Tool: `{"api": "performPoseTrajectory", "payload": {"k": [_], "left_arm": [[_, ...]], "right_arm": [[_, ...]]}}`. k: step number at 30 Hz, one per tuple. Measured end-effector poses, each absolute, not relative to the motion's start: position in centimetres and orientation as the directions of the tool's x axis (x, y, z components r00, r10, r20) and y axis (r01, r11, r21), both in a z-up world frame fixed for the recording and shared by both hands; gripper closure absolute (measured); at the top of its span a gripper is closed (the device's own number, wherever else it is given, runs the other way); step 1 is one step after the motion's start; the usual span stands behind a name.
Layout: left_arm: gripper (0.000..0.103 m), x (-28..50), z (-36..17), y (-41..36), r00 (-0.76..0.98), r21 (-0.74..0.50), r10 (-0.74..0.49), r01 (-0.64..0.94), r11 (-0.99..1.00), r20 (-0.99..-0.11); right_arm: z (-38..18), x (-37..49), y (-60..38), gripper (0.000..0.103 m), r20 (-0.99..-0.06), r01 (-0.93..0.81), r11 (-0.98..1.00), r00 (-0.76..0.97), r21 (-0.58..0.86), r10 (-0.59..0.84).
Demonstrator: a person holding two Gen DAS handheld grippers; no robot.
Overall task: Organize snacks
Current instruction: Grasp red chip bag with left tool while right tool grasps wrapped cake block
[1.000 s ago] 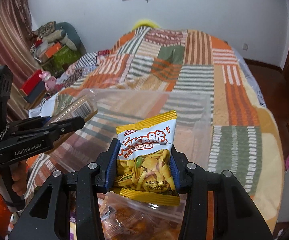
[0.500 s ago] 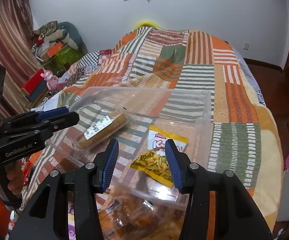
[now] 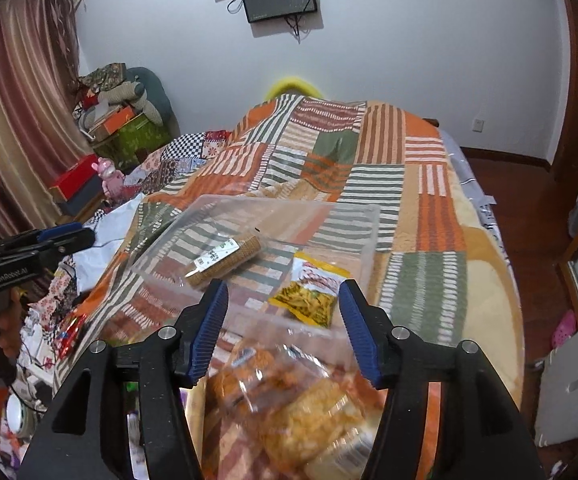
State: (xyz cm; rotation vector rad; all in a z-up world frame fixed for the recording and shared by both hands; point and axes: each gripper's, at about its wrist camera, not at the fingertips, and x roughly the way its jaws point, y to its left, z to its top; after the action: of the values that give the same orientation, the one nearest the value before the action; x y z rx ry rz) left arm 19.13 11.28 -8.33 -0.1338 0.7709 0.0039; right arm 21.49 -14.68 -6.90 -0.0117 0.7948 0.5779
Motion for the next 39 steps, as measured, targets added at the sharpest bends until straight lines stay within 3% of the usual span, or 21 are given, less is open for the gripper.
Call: {"api": "performPoseTrajectory", "payload": {"k": [4,7,12,24,29,39], "left_arm": [[0.044,16.5,-8.5,12.7,0.709,-0.107,-0.017,-0.082,0.991,-0.705],[0.034,14.5,-8.9,14.0,0.702,-0.079,0.026,-0.116,0.99,-0.712],[0.028,11.4,-10.8,16.4,0.672,-0.07,0.072,-0.181,0.981,-0.737],[0.027,8.6,-19.2,21.1,0.52,-0.1,0.076,-0.301,0.948,-0.851],[0.025,9.1,-21.9,21.0,0.464,-0.063,0.089,-0.301,0.951,-0.882],[0.018,9.1,-23.4,21.9,0.499,-0.066,0.113,-0.328,0.942,-0.859]], "right_arm": [[-7.0,20.2,-16.0,0.044,-0.676,-0.48,0.853,0.562,0.204,0.478],[-7.3,19.5,-16.9,0.043,-0.682,-0.47,0.859,0.562,0.201,0.467],[-8.4,18.6,-18.3,0.039,-0.697,-0.445,0.873,0.561,0.2,0.446],[-12.0,17.6,-19.8,0.038,-0.762,-0.396,0.892,0.503,0.217,0.408],[-13.2,17.4,-20.0,0.027,-0.781,-0.385,0.899,0.489,0.207,0.389],[-14.9,17.3,-20.5,0.02,-0.812,-0.34,0.925,0.483,0.171,0.327]]}}
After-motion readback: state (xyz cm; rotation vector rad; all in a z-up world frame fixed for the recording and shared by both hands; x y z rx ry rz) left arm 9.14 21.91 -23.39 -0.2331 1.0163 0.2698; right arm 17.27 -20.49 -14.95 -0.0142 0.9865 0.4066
